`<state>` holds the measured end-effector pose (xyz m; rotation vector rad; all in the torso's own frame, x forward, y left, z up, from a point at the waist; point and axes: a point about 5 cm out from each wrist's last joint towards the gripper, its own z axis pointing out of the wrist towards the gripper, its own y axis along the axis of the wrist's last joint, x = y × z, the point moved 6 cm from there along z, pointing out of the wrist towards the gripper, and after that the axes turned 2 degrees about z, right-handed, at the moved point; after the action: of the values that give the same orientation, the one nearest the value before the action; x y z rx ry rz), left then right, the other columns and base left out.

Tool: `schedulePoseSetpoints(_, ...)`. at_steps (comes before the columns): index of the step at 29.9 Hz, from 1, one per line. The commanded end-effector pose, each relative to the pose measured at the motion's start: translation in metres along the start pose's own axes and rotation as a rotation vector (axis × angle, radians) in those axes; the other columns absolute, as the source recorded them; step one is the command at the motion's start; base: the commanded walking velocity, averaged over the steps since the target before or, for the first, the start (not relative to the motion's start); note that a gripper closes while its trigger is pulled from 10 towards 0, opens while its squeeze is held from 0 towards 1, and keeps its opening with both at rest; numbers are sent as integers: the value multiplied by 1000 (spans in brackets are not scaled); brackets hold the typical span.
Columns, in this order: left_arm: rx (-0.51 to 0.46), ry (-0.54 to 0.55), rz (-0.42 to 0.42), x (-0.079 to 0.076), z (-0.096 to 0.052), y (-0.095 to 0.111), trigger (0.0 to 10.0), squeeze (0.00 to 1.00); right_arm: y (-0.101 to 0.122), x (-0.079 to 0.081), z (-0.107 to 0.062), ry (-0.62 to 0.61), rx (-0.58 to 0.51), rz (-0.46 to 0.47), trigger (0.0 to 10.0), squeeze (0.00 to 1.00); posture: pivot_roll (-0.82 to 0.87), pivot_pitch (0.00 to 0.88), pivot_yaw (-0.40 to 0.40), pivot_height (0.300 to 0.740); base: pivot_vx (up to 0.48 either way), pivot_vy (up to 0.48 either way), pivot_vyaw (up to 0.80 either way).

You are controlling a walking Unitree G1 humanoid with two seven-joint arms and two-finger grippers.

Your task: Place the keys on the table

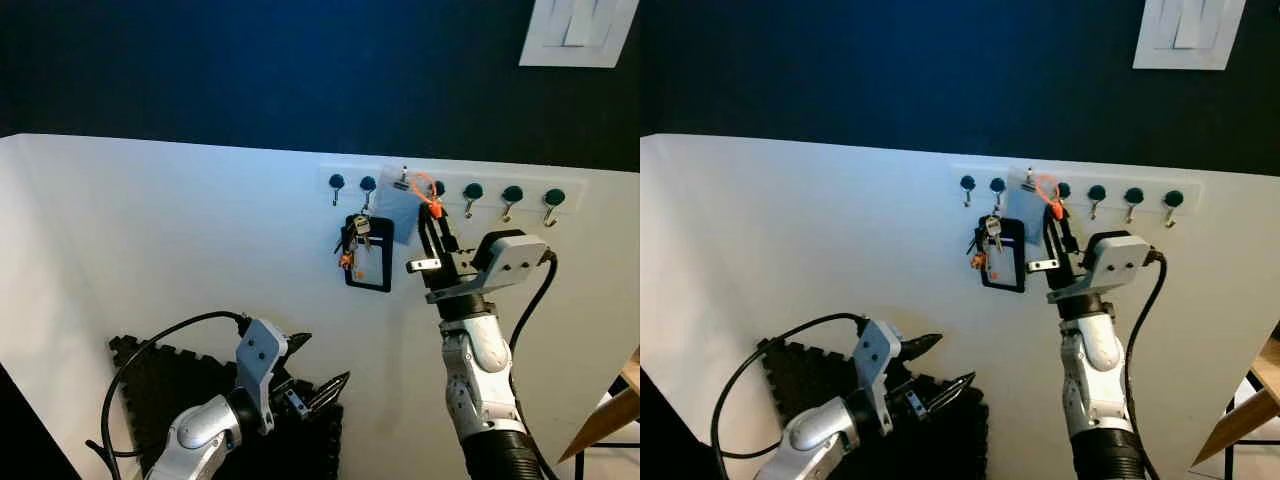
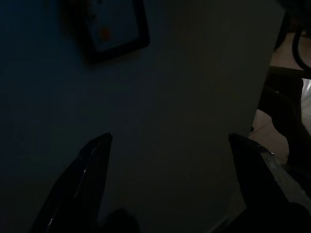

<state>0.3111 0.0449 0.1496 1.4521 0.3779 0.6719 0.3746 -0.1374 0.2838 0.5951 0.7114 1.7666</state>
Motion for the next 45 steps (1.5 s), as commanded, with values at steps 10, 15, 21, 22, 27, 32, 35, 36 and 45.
schedulePoseSetpoints(10,29,-19,6,-5,-3,-5,10000,0,-29,2,-19,-49,138,68,0,0,55,29,21,740,0,0,0)
schedulePoseSetpoints(15,28,-23,6,-5,-3,-4,10000,0,-33,-3,-25,-91,154,91,0,0,56,30,23,740,0,0,0)
schedulePoseSetpoints(21,27,-33,-9,-7,-2,-3,10000,0,-19,-12,-23,-136,99,107,0,0,56,30,24,740,0,0,0)
schedulePoseSetpoints(22,27,-33,-9,-7,-2,-3,10000,0,-19,-12,-23,-136,99,107,0,0,56,30,24,740,0,0,0)
schedulePoseSetpoints(27,30,-42,-14,-9,-2,-4,10000,0,-9,1,-16,-47,83,41,39,0,53,31,28,740,0,0,0)
schedulePoseSetpoints(32,34,-48,-14,-9,-2,-4,10000,0,-8,33,-13,127,98,-61,784,0,54,32,29,740,0,0,0)
schedulePoseSetpoints(35,35,-49,-14,-9,-2,-5,10000,0,-8,37,-12,141,96,-68,706,0,56,32,30,740,0,0,0)
schedulePoseSetpoints(36,35,-49,-14,-9,-2,-5,10000,0,-8,39,-12,146,96,-72,667,0,56,32,30,740,0,0,0)
schedulePoseSetpoints(45,36,-52,-13,-9,-2,-4,10000,0,-3,38,-7,139,83,-109,0,0,55,28,30,740,0,0,0)
